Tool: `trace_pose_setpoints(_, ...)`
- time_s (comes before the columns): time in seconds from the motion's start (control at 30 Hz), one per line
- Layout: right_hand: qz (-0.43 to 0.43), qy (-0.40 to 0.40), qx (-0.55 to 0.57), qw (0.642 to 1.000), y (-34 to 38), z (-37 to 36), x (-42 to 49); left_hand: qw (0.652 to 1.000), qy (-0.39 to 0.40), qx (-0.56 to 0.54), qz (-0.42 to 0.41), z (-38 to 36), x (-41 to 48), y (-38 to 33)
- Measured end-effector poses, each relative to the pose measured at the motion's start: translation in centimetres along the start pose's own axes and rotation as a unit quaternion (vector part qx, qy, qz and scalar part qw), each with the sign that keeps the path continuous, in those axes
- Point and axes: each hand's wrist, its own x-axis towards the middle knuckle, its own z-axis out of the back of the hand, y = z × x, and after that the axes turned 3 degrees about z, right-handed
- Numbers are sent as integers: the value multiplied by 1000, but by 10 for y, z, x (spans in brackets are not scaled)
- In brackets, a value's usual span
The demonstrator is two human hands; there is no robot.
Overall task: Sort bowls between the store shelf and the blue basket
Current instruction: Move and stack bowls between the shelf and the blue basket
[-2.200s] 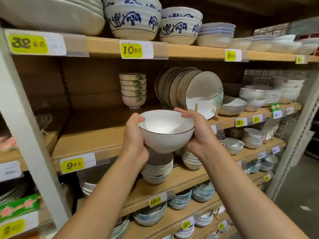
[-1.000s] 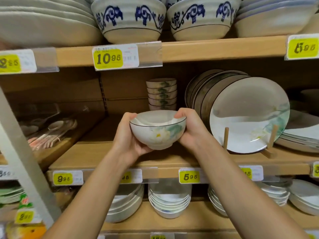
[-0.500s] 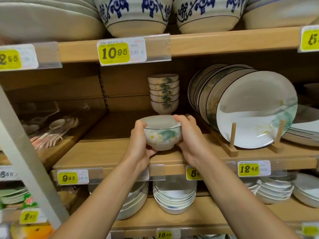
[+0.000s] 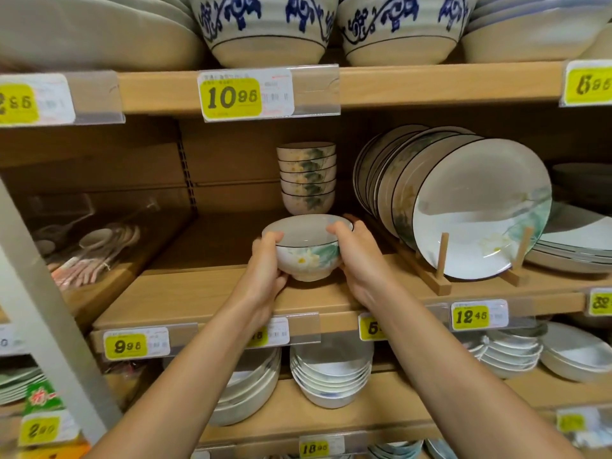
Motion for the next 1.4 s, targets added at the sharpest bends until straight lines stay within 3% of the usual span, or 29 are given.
trace_pose_setpoints(0.2, 17, 12, 21, 1000, 1, 10, -1, 990, 109, 82, -41, 17, 5, -6)
trace_pose_setpoints(0.43, 51, 168, 26, 984, 0, 37, -7, 987, 137, 78, -38, 29, 15, -14)
trace_pose_setpoints(1.17, 52, 183, 15, 982, -19, 48, 8, 970, 115, 203, -63, 35, 28, -4)
trace_pose_setpoints(1.4, 25, 128, 0, 991, -19, 42, 28, 965, 71, 244, -68, 23, 50, -6)
